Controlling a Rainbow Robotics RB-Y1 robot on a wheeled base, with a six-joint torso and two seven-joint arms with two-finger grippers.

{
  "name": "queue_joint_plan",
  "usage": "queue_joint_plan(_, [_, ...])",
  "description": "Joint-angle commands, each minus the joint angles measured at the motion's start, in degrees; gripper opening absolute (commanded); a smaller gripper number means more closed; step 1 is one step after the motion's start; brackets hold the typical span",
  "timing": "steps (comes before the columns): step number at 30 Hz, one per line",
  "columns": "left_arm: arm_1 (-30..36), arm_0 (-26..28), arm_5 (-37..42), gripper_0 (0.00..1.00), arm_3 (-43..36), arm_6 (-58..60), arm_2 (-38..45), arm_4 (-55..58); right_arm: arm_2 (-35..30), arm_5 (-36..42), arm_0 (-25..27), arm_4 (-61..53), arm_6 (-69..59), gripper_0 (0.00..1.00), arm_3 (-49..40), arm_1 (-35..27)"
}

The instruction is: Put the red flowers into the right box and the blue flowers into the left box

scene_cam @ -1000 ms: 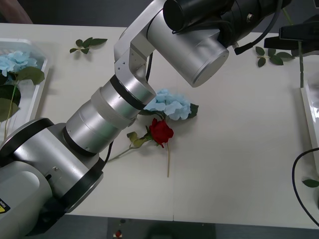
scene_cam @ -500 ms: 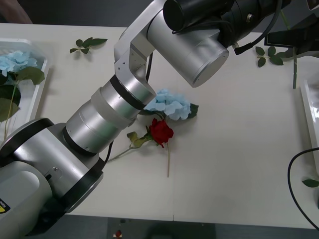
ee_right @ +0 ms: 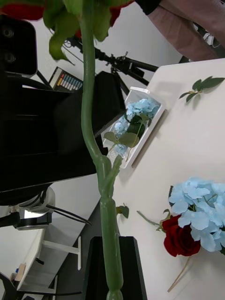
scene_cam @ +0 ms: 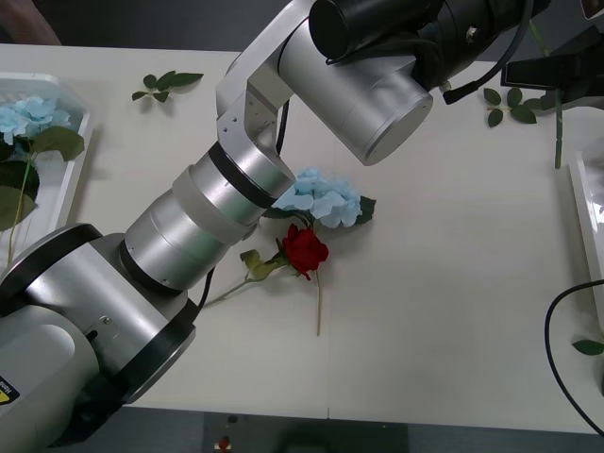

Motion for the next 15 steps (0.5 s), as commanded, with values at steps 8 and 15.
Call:
queue_joint_plan(8, [0.0, -1.7, -0.6, 1.0, -1.2, 1.5, 0.4, 0.0, -1.3, 0.1, -2.1, -0.6, -1.7, 0.0, -1.8, -1.1])
queue_joint_plan(15, [0.0, -1.7, -0.6, 1.0, -1.2, 1.5, 0.4, 0.0, -2.7, 0.0, -2.1, 1.1, -2.6, 0.0, -1.8, -3.8])
